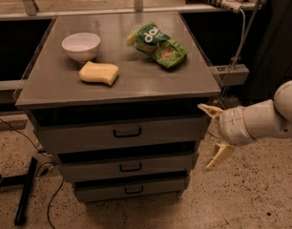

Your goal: Open top drawer

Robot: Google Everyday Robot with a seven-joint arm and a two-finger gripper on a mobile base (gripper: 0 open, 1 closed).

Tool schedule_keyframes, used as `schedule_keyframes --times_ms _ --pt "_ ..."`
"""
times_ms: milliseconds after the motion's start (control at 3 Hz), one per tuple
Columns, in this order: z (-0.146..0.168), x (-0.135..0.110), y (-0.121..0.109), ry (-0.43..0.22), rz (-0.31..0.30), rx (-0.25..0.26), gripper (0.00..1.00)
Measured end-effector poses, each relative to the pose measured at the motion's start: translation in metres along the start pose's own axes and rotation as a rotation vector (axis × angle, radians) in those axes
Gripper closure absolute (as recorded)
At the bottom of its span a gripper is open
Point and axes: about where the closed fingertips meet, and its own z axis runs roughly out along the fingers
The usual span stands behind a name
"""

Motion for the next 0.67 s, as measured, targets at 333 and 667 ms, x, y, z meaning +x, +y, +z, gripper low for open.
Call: schedule_keyframes --times_ms 333,667 --pt "0.003 -0.002 0.001 0.007 -0.007 0.001 0.00" --pt "0.027 0.008 -0.006 0.030 0.006 -0.008 0.00"
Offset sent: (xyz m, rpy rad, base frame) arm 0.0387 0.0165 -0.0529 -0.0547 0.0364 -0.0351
